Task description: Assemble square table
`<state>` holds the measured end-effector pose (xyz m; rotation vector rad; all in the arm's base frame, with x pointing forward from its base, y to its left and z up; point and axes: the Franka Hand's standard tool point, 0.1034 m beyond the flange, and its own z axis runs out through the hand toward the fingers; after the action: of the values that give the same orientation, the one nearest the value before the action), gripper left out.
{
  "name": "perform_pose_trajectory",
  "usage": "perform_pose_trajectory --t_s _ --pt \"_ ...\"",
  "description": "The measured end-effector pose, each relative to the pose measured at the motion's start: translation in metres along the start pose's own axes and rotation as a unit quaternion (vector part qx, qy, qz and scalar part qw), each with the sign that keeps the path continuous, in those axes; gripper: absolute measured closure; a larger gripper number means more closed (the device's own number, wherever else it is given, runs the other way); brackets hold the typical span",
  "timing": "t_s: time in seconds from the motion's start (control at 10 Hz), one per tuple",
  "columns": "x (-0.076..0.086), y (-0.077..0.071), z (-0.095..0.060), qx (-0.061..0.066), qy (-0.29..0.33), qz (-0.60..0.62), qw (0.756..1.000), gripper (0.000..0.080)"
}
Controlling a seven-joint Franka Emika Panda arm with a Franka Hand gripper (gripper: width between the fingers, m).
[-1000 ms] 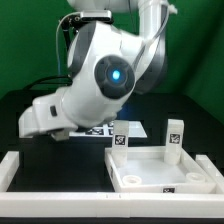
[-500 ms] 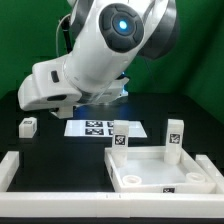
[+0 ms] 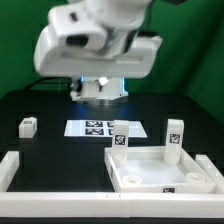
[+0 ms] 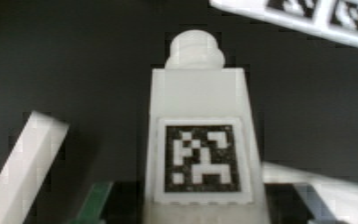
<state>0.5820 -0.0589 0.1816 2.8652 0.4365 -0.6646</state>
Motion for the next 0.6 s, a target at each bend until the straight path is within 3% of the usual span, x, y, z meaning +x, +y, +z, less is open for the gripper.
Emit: perform_pose_trajectory --t_s 0.1,0.4,0.5,0.6 --pt "0.011 -0.001 -0.012 -0.010 0.045 -0.006 0.999 0.0508" --pt "0.015 0.004 -0.007 -0.025 0.166 -0.005 0.986 0.0508" --pt "0.020 -0.005 0.010 -0.029 0.191 -0.007 0.981 0.0508" --pt "0.034 -0.021 0.004 -0.018 0.221 0.022 0.975 0.0508"
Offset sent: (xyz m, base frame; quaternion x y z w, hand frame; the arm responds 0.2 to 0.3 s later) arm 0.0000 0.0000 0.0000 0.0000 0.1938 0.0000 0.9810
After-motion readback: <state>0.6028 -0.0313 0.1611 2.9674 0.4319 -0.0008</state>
